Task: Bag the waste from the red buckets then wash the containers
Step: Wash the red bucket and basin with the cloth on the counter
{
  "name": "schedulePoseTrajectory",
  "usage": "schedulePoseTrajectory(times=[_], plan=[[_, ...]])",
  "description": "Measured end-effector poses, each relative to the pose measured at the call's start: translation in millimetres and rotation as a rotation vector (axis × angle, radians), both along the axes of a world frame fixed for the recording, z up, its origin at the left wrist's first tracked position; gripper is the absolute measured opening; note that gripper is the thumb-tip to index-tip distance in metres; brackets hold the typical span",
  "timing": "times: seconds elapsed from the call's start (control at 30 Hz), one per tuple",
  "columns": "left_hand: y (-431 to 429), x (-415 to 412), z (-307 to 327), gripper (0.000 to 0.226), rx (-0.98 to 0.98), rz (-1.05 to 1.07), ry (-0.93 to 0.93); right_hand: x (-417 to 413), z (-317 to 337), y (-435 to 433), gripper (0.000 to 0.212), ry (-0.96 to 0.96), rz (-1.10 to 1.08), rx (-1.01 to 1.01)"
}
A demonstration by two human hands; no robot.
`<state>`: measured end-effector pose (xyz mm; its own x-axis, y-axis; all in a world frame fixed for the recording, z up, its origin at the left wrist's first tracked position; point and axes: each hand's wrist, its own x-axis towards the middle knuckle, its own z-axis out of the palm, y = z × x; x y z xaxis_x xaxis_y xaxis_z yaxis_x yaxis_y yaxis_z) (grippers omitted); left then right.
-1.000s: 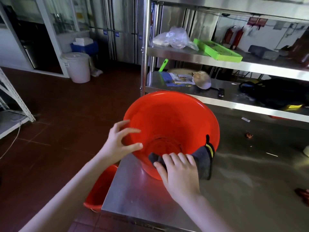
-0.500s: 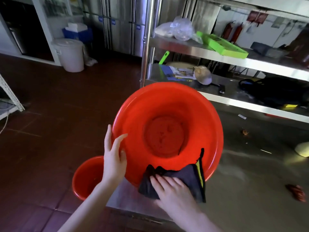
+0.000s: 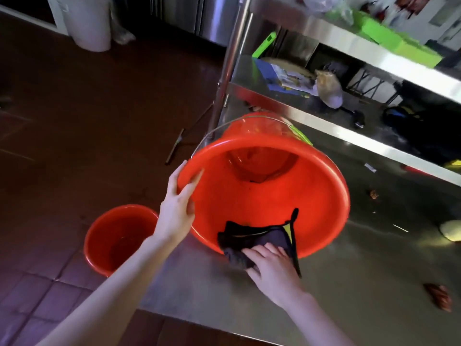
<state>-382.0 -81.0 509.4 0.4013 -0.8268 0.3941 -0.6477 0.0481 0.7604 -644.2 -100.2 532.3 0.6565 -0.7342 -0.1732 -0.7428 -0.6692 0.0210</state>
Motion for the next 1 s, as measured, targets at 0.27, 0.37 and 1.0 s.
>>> schedulePoseTrajectory(times=[0.27,0.37,1.0], plan=[[-55,17,-44,0.087,-0.061,-0.071,0.064,16,-26,-50,0.042,0.111,-0.004,-0.007],[-69,24,-53,0.087,-0.098,-0.068,0.055,22,-30,-57,0.048,0.143,-0.026,-0.041],[-78,-7,-116,0.092,0.056,0.208,0.247,89,-77,-83,0.052,0.104,-0.227,-0.115]])
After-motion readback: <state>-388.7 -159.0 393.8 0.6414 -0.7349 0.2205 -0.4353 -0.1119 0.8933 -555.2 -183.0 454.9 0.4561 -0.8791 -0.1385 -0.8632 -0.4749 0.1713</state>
